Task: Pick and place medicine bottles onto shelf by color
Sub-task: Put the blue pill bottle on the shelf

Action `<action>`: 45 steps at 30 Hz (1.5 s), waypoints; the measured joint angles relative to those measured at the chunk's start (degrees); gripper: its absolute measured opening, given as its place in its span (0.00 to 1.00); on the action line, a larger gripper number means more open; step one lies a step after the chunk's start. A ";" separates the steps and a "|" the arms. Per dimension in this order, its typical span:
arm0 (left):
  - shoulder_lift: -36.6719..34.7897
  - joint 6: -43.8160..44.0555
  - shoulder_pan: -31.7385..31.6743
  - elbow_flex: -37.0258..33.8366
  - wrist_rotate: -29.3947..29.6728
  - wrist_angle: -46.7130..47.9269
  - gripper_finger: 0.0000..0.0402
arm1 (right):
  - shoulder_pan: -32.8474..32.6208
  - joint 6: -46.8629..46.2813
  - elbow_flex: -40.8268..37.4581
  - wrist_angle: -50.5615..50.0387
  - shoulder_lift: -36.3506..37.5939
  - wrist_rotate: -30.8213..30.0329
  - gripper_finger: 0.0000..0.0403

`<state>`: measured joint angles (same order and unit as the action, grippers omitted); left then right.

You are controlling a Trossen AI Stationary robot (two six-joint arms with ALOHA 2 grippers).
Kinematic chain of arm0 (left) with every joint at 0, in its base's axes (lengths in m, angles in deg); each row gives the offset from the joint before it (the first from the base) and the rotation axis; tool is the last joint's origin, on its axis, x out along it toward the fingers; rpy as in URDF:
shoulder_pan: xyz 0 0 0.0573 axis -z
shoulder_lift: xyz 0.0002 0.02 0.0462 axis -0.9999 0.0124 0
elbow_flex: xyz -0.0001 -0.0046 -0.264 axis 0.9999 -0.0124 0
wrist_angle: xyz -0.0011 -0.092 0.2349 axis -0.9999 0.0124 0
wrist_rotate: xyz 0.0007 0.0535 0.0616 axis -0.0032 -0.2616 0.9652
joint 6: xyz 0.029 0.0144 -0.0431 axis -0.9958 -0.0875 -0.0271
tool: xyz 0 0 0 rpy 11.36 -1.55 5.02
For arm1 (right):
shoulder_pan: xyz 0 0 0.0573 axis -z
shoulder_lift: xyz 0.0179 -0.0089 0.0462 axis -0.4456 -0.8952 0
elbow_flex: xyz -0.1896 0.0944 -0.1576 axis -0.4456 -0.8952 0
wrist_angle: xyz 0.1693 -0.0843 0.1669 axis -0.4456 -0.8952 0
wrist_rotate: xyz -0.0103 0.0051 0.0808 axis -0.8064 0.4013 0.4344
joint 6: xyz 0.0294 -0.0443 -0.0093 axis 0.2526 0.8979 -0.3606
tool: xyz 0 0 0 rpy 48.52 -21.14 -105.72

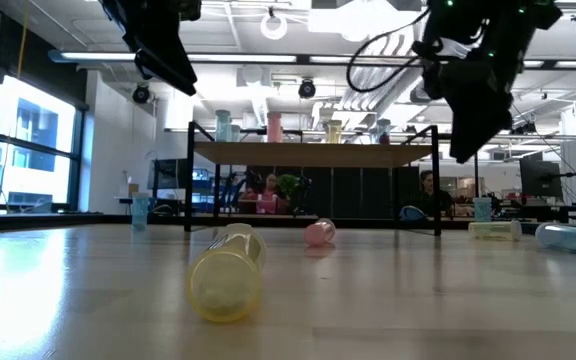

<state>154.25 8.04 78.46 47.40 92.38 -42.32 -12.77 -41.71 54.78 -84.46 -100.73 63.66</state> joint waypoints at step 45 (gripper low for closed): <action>0.00 -0.03 -0.01 0.00 0.01 0.29 0.45 | -30.76 -54.18 -7.28 -2.93 4.42 -3.77 0.41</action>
<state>154.25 8.01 78.45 47.40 92.39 -42.03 -43.52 -95.89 47.49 -87.39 -96.31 59.89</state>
